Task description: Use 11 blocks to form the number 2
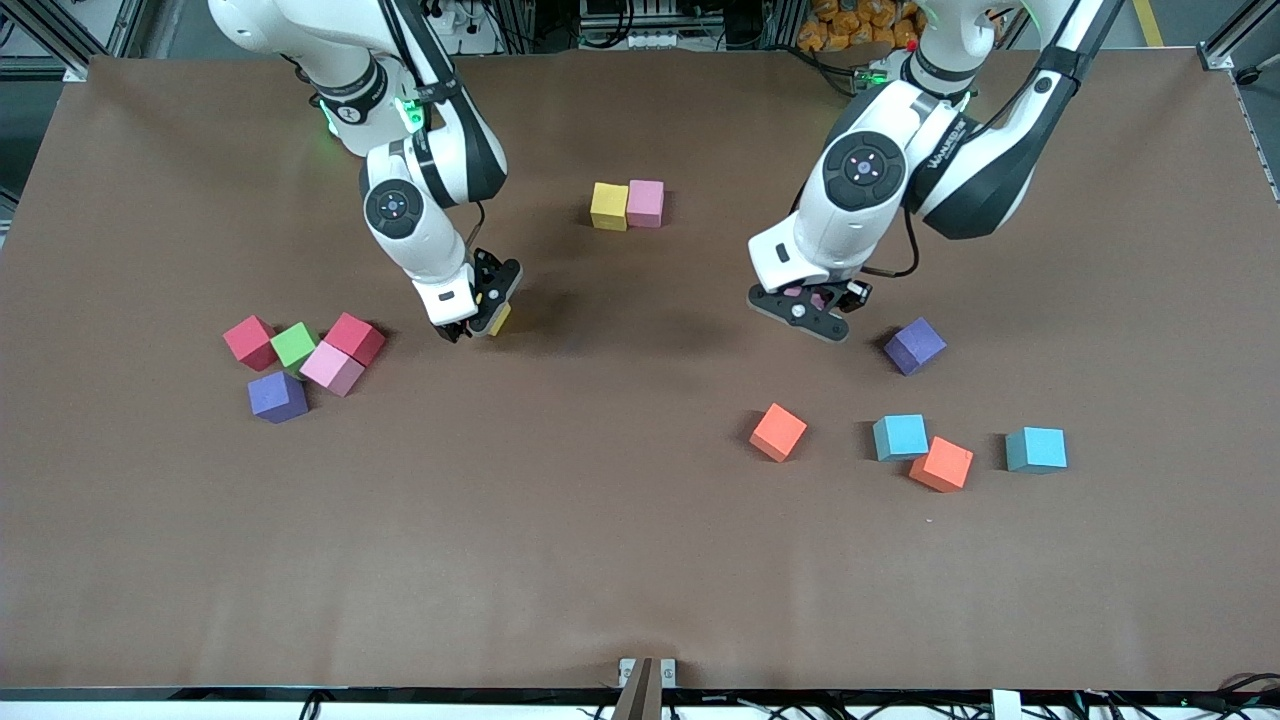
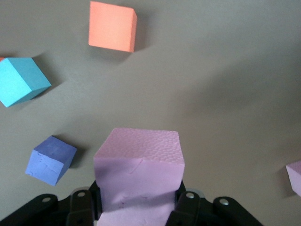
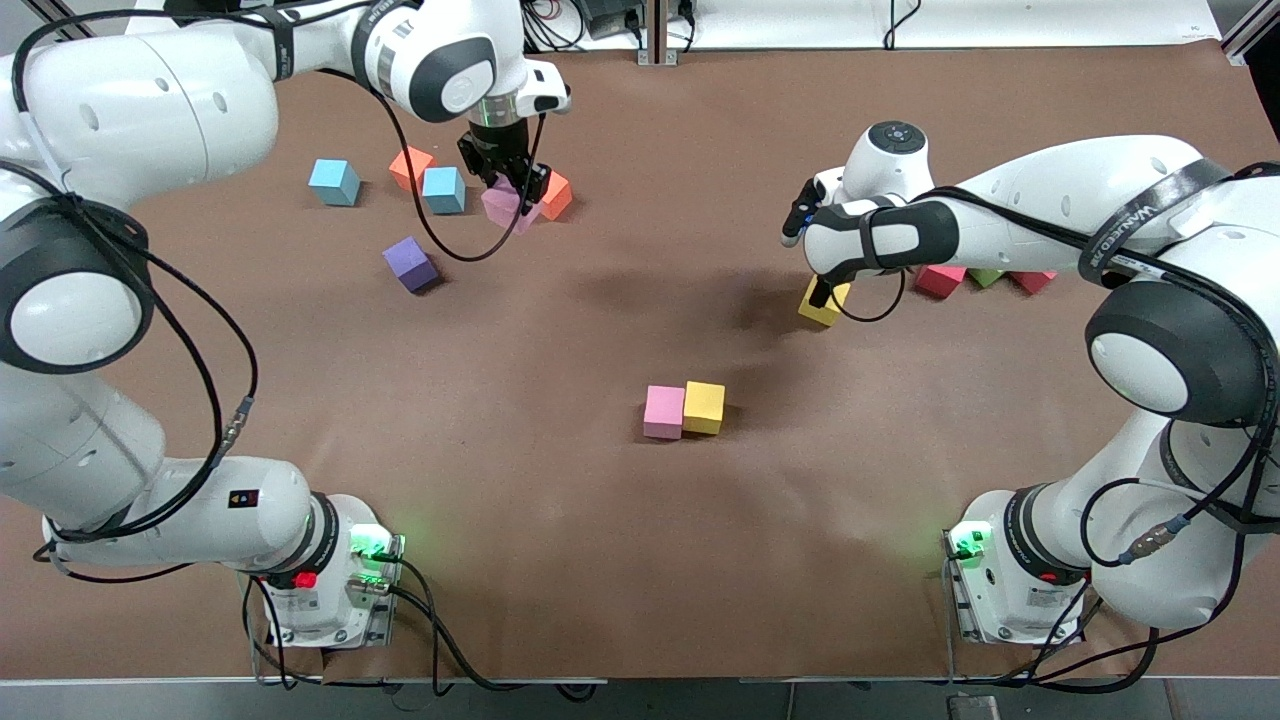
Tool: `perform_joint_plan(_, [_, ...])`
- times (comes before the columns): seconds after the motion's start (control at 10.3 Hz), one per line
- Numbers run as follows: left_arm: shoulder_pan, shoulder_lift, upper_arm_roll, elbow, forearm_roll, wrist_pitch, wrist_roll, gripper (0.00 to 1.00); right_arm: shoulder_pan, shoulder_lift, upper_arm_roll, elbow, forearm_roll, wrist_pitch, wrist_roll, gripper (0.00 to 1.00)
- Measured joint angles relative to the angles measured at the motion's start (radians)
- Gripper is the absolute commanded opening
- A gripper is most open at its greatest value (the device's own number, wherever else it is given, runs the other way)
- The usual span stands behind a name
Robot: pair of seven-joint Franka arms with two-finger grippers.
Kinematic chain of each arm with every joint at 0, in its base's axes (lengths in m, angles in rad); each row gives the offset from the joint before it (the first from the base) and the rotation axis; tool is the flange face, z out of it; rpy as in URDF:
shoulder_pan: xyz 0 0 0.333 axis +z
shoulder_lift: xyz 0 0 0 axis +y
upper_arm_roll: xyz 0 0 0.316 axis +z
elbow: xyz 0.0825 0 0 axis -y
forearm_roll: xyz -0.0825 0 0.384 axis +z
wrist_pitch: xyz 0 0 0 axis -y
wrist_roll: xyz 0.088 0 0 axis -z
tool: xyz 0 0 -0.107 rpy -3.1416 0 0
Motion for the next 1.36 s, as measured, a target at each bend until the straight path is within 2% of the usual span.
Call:
perform_joint_plan(0.29, [0.0, -0.033, -0.03, -0.023, -0.027, -0.001, -0.002, 0.0, 0.003, 0.009, 0.0, -0.024, 0.0, 0.028, 0.0, 1.0])
perform_joint_plan(0.39, [0.0, -0.046, -0.039, -0.033, -0.036, -0.002, -0.002, 0.0, 0.003, 0.01, 0.0, -0.026, 0.0, 0.029, 0.0, 0.91])
perform_joint_plan(0.58, [0.0, -0.081, -0.05, -0.067, -0.053, -0.003, -0.002, 0.0, 0.003, 0.01, 0.0, -0.027, 0.0, 0.029, 0.0, 0.65])
perform_joint_plan(0.88, [-0.002, -0.149, -0.107, -0.119, -0.129, -0.004, -0.001, 0.0, 0.003, 0.012, 0.0, -0.029, 0.001, 0.03, 0.0, 0.36])
perform_joint_plan(1.36, [-0.003, -0.202, -0.153, -0.172, -0.159, -0.003, -0.002, 0.0, 0.003, 0.011, 0.0, -0.023, 0.006, 0.024, 0.004, 0.35])
